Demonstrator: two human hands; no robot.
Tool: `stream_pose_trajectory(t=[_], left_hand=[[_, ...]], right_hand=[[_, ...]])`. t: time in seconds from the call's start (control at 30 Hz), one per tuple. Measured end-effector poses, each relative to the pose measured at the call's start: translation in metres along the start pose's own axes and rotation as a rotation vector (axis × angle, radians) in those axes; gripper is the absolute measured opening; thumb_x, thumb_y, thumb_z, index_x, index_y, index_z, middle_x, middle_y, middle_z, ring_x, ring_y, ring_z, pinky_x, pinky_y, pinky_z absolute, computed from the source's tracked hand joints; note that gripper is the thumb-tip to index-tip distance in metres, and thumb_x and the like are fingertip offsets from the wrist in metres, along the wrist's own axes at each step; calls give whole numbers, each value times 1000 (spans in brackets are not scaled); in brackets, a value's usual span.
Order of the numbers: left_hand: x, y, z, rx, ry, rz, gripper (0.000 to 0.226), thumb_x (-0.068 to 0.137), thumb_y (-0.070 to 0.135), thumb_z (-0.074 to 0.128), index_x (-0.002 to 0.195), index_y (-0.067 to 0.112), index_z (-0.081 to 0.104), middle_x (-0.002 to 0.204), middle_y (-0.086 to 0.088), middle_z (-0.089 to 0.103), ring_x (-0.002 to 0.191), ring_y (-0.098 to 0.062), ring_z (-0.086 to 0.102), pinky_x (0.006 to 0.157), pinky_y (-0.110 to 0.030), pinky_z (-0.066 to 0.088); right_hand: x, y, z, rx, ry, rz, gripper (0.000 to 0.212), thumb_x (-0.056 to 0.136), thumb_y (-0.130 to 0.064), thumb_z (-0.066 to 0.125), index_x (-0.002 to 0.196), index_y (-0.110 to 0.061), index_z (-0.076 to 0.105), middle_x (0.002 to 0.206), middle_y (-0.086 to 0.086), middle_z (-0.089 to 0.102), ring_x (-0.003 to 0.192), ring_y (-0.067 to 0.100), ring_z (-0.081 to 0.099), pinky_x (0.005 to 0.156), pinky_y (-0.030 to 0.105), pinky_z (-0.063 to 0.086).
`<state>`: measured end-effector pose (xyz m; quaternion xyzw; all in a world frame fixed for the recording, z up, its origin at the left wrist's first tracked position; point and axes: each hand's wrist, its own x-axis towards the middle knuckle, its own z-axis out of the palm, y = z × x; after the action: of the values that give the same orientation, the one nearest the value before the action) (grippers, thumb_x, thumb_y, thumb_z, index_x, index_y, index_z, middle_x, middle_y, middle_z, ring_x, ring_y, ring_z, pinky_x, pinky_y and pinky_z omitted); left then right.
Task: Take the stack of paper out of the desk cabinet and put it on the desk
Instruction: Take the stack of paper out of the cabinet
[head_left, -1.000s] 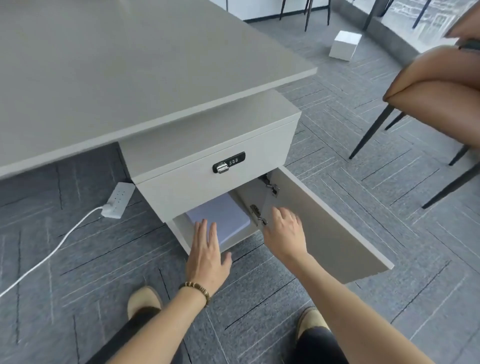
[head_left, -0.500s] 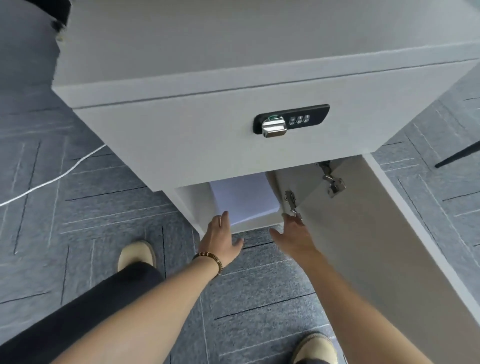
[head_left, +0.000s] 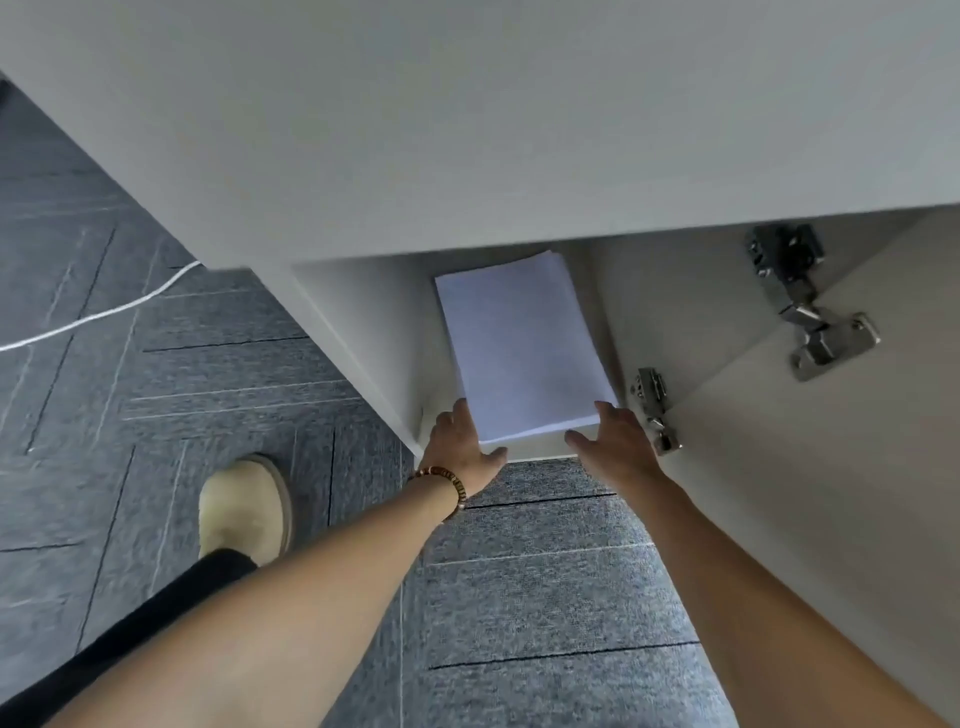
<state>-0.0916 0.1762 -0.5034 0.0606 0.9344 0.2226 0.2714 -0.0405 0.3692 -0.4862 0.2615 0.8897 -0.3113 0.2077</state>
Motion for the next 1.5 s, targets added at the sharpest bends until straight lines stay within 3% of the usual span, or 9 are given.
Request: stream_pose_trajectory(t=[0.13, 0.3, 0.6, 0.77, 1.0, 1.17, 1.3, 1.43, 1.5], left_hand=[[15, -6, 15, 9, -4, 0, 93, 90, 40, 67, 156, 8, 10, 154, -17, 31, 142, -31, 36, 115, -40, 38], [37, 2, 33, -254, 115, -134, 86, 81, 38, 76, 147, 8, 29, 149, -14, 43, 138, -31, 42, 112, -44, 41], [72, -4, 43, -313, 170, -225, 98, 78, 42, 77, 154, 9, 24, 153, -19, 36, 143, -38, 31, 117, -48, 34], [62, -7, 48, -347, 175, -255, 94, 75, 45, 76, 150, 10, 31, 150, -16, 43, 141, -37, 33, 113, -44, 37], [-23, -27, 64, -347, 120, -296, 97, 87, 37, 70, 159, 11, 11, 163, -14, 20, 151, -32, 21, 116, -41, 35], [-46, -47, 74, -501, 205, -386, 77, 82, 32, 77, 144, 7, 38, 145, -15, 45, 136, -32, 42, 107, -44, 43], [-37, -51, 67, -663, 175, -439, 64, 83, 34, 78, 127, 7, 41, 110, -7, 62, 93, -26, 61, 81, -37, 54], [-20, -57, 62, -734, 145, -454, 60, 74, 42, 84, 117, 11, 56, 106, -1, 71, 89, -21, 67, 72, -29, 54], [-12, -61, 60, -751, 85, -456, 57, 71, 41, 87, 113, 10, 64, 107, -4, 75, 93, -22, 71, 79, -32, 59]], right_hand=[[23, 2, 3, -7, 39, -42, 75, 95, -36, 57, 155, -8, 21, 158, 18, 27, 143, 34, 35, 111, 39, 36], [60, 7, 1, 153, 141, 2, 73, 89, -26, 64, 149, -5, 28, 146, 23, 45, 131, 37, 49, 106, 40, 42], [92, 16, 35, 10, 187, 74, 69, 87, -36, 62, 144, -6, 36, 147, 19, 43, 135, 36, 42, 104, 42, 38], [72, 20, 47, 84, 173, 99, 76, 92, -34, 54, 156, -11, 20, 157, 17, 33, 146, 38, 25, 114, 50, 35], [-5, 31, 77, 211, 183, 167, 71, 92, -31, 59, 152, -7, 30, 150, 17, 43, 134, 37, 42, 108, 47, 40], [-16, 49, 89, 442, 67, 255, 57, 90, -37, 62, 140, -11, 51, 135, 15, 58, 117, 31, 58, 89, 33, 45], [-5, 52, 90, 605, 15, 265, 39, 87, -37, 67, 117, -14, 57, 114, 10, 67, 99, 29, 64, 88, 44, 53], [7, 52, 87, 646, -22, 273, 45, 82, -36, 74, 118, -17, 53, 110, 4, 66, 102, 29, 65, 93, 46, 52], [11, 53, 85, 635, -35, 278, 44, 79, -36, 75, 116, -16, 60, 109, 4, 70, 101, 28, 66, 92, 44, 53]])
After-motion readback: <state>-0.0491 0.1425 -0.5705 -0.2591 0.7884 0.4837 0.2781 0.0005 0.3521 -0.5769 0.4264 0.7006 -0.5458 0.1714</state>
